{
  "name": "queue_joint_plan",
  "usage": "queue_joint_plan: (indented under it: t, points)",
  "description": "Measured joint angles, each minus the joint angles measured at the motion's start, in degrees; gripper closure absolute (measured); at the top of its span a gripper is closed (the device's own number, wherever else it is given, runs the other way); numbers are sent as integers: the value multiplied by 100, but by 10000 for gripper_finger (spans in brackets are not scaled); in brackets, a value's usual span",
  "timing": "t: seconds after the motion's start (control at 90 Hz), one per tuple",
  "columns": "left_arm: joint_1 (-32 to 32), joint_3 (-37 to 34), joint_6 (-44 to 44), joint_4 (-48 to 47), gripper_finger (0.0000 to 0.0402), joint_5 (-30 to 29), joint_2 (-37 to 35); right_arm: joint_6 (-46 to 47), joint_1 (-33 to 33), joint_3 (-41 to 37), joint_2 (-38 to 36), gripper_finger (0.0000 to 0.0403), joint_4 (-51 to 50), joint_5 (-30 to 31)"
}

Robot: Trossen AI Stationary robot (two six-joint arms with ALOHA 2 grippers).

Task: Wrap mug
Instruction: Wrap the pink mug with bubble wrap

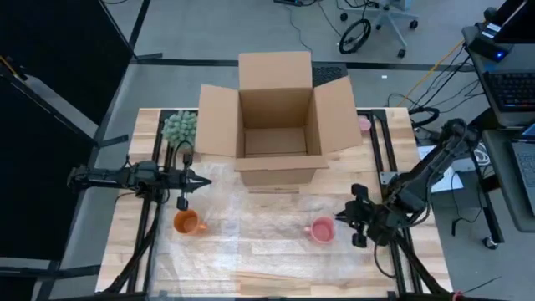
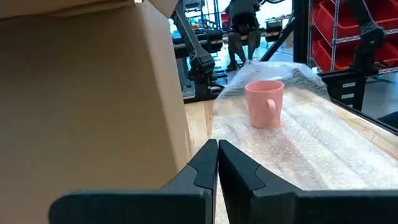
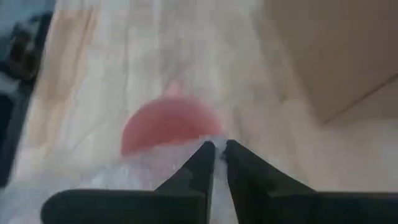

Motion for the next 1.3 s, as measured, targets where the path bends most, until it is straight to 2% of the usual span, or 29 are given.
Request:
queue_joint_plan:
  t: [0.122,0.344,0.467,0.611,0.722,0.9,0.989,1.067,1.189,1.3]
  points:
    - [1,0,0,0,401,0,0,-272,-257,-120,323,332,649,-6]
    - [1,-1,0,0,401,-1,2,-432,-552,-155,1078,273,1062,-103]
    - [-1,-1,0,-1,401,0,2,-901,-677,-155,1503,250,1893,-100]
    - [1,-1,0,-1,401,0,2,-2021,-871,-155,1937,239,3408,-129]
    - [-1,0,0,-1,401,0,2,-2634,-1129,-155,2184,238,4188,-559]
    - [1,-1,0,-1,401,0,0,-3194,-1591,-148,2339,238,4617,-1187]
    - [0,1,0,-2,401,-1,1,-3620,-1697,99,2147,238,4310,-1270]
    - [0,0,0,-2,401,0,1,-3873,-1689,584,1837,238,3660,-1285]
    - [-1,-1,0,-2,401,0,0,-3678,-1579,1487,1361,238,1668,-1287]
    - [1,-1,0,-2,401,0,2,-2661,-1432,2125,920,238,-372,-1285]
